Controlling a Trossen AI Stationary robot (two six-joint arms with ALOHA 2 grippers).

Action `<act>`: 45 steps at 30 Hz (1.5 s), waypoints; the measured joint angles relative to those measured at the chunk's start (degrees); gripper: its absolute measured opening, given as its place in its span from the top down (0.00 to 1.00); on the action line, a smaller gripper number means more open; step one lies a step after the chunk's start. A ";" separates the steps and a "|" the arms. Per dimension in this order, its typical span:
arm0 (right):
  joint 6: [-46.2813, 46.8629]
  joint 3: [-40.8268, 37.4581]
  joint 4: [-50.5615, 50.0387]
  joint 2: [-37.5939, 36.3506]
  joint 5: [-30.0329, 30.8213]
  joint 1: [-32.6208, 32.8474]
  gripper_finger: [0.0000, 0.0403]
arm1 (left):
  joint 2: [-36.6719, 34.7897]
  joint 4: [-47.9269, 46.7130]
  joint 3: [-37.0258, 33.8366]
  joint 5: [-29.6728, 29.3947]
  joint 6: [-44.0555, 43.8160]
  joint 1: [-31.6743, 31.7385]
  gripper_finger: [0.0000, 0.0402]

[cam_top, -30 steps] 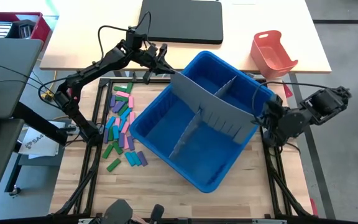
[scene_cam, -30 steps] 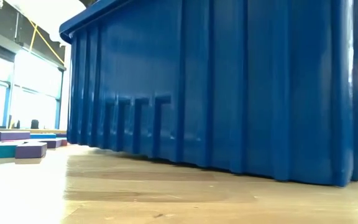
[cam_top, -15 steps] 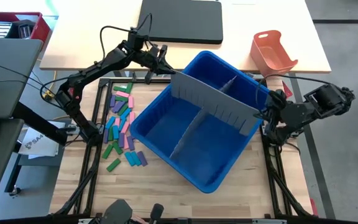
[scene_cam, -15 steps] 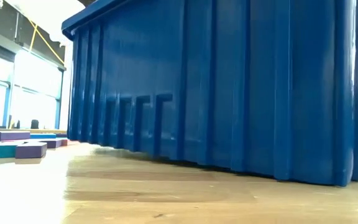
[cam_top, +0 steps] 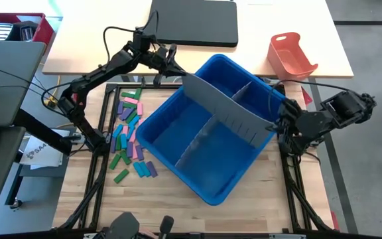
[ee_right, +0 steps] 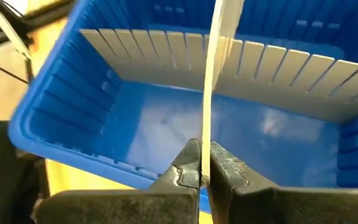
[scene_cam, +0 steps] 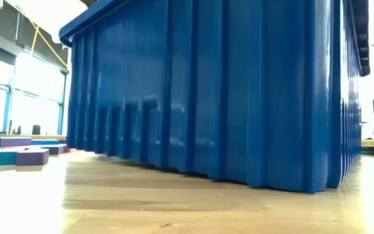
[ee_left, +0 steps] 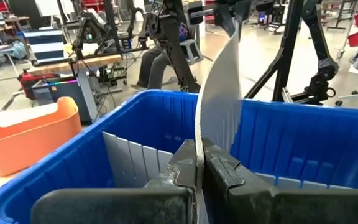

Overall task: Sort blocks
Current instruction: Insert the bin divider into the blue bin

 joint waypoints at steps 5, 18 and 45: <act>1.93 1.35 0.40 2.32 -1.56 -0.02 1.00 | -0.01 -0.03 0.04 0.67 -0.47 0.57 1.00; 5.25 1.76 -0.36 6.23 -6.70 -0.02 1.00 | -0.01 -1.05 0.09 4.14 -1.33 1.00 1.00; -5.21 3.74 -4.61 5.46 0.64 0.83 1.00 | -0.05 -5.74 0.17 0.59 3.05 0.00 1.00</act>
